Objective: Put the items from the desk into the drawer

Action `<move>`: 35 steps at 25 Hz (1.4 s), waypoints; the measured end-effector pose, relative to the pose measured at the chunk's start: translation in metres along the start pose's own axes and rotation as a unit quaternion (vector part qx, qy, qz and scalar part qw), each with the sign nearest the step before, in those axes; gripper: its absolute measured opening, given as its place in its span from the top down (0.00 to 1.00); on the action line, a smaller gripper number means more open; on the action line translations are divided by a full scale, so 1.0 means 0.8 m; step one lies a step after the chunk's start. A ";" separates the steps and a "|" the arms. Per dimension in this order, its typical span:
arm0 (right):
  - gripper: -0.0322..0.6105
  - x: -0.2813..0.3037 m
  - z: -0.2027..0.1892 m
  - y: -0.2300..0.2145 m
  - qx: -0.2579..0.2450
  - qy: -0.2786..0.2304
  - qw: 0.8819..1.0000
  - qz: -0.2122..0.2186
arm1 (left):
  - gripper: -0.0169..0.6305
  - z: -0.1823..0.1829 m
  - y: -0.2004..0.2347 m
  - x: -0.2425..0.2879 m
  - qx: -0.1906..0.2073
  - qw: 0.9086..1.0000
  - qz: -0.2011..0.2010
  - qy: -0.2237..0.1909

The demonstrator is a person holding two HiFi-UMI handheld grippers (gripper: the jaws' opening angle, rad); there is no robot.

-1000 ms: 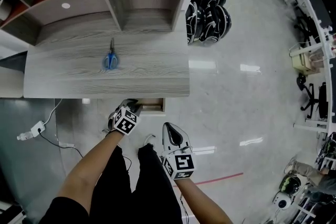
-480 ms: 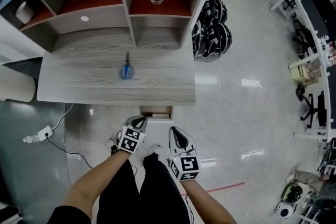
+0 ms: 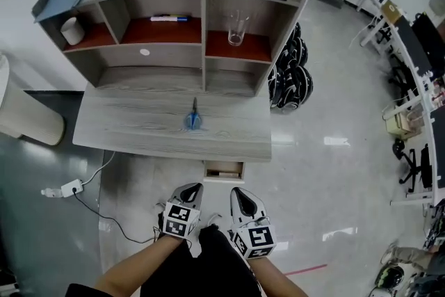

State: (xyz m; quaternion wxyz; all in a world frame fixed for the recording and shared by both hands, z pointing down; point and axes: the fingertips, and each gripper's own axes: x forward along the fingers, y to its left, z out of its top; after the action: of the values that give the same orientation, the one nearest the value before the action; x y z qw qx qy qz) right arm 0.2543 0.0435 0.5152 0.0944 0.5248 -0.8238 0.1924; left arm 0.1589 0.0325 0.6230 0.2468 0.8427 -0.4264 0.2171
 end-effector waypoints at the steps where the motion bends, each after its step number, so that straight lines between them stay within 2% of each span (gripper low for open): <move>1: 0.92 0.000 0.007 0.009 0.007 -0.004 1.000 0.003 | 0.95 0.011 0.000 -0.016 0.001 1.000 0.002 -0.014; 8: 0.92 0.012 0.039 0.070 -0.005 -0.019 1.000 0.022 | 0.95 0.076 0.019 -0.109 -0.001 0.994 0.031 -0.103; 12: 0.92 0.020 0.054 0.103 -0.026 -0.021 0.999 0.035 | 0.95 0.097 0.031 -0.142 -0.021 0.991 0.032 -0.131; 19: 0.92 0.053 0.074 0.156 -0.036 -0.028 0.999 0.019 | 0.95 0.124 0.078 -0.188 -0.006 0.984 0.020 -0.178; 23: 0.92 0.073 0.080 0.206 -0.061 -0.030 0.997 0.022 | 0.95 0.140 0.113 -0.219 0.001 0.979 0.022 -0.202; 28: 0.92 0.104 0.074 0.258 -0.057 -0.017 0.998 0.029 | 0.95 0.150 0.157 -0.249 -0.001 0.972 0.007 -0.233; 30: 0.92 0.114 0.072 0.264 -0.061 -0.012 0.998 0.018 | 0.95 0.147 0.172 -0.259 0.002 0.971 0.003 -0.238; 33: 0.92 0.129 0.070 0.261 -0.059 -0.006 0.998 -0.019 | 0.95 0.136 0.192 -0.268 0.036 0.971 0.001 -0.238; 35: 0.92 0.139 0.068 0.258 -0.052 0.002 0.998 -0.043 | 0.95 0.121 0.208 -0.273 0.034 0.973 -0.002 -0.230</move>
State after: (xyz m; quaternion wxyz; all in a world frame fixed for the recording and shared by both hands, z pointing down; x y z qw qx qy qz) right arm 0.0230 0.0064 0.4609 0.1313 0.5541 -0.8090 0.1455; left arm -0.0820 0.0226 0.4594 0.1132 0.8790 -0.4622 0.0314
